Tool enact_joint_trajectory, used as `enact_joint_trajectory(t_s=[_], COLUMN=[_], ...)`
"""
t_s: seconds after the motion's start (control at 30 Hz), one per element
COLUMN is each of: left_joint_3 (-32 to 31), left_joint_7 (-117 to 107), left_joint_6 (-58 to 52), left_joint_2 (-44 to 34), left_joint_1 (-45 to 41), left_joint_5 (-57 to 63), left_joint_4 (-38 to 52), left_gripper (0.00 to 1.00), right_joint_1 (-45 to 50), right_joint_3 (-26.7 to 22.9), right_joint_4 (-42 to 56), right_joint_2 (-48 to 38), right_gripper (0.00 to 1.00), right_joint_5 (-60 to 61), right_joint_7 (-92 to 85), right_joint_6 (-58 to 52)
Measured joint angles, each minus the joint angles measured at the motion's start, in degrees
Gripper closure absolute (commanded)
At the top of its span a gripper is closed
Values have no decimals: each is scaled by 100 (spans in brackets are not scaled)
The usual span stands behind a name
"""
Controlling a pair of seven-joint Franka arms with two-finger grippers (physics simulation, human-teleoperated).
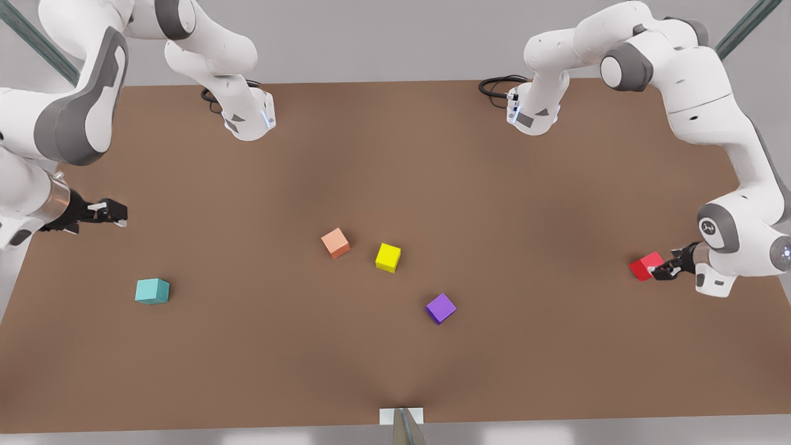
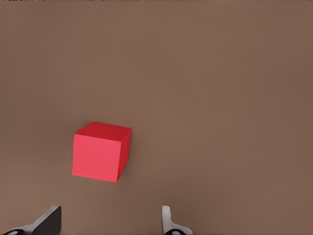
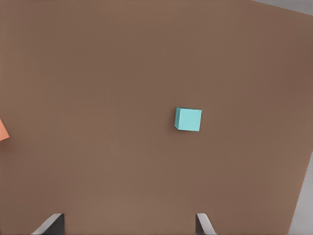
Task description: Pick up red wooden cube and pass to hand red wooden cube and place in blue wooden cube
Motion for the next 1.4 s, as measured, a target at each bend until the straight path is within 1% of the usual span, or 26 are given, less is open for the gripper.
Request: enact_joint_trajectory(t_s=[0.13, 0.27, 0.47, 0.8, 0.83, 0.87, 0.9, 0.93, 1.03, 1.07, 1.1, 1.17, 1.2, 1.23, 1.3, 1.33, 1.4], left_joint_3=[3, 1, 2, -4, -9, -21, -35, -45, -146, -330, -705, -1649, -2059, -2486, -3547, -3947, -4485], left_joint_7=[41, 227, 532, 861, 885, 906, 922, 938, 921, 888, 823, 694, 638, 590, 503, 469, 436], left_joint_6=[448, 889, 1396, 1806, 1853, 1897, 1932, 1958, 2013, 1979, 1840, 1304, 969, 627, 31, -197, -514], left_joint_2=[208, 261, 364, 734, 774, 799, 811, 810, 736, 610, 502, 424, 426, 434, 551, 767, 1402], left_joint_1=[150, 213, 328, 355, 359, 367, 373, 376, 383, 356, 341, 343, 335, 335, 270, 244, 241], left_joint_5=[-12, -7, -9, -121, -140, -151, -153, -154, -96, -123, -164, -460, -720, -1016, -1442, -1635, -1936], left_joint_4=[-196, -655, -839, -832, -831, -827, -820, -812, -798, -779, -562, 131, 496, 755, 1074, 1288, 1844], left_gripper=[0, 0, 0, 0, 3, 17, 44, 58, 58, 58, 58, 58, 58, 58, 58, 57, 58], right_joint_1=[-21, 6, 98, 73, 58, 51, 57, 66, 53, 44, 41, 39, 34, 31, -2, -65, -123], right_joint_3=[-7, 19, 34, 36, 31, 29, 30, 33, 34, 34, 35, 34, 29, 26, 27, 26, 41], right_joint_4=[42, 3, -546, -593, -609, -629, -642, -663, -707, -714, -717, -707, -682, -667, -655, -649, -433], right_joint_2=[308, 405, -49, -20, -20, -25, -28, -31, -34, -34, -34, 40, 205, 471, 1120, 1507, 2249], right_gripper=[0, 0, 0, 0, 0, 0, 0, 0, 0, 0, 0, 0, 0, 0, 0, 0, 0], right_joint_5=[120, 176, 196, 219, 250, 286, 315, 345, 405, 416, 424, 493, 776, 1231, 2443, 3161, 4542], right_joint_7=[20, 34, 51, 60, 59, 58, 57, 56, 54, 53, 53, 24, -44, -121, -284, -375, -586], right_joint_6=[228, 361, 504, 600, 604, 607, 606, 604, 593, 591, 589, 592, 587, 544, 400, 295, 77])
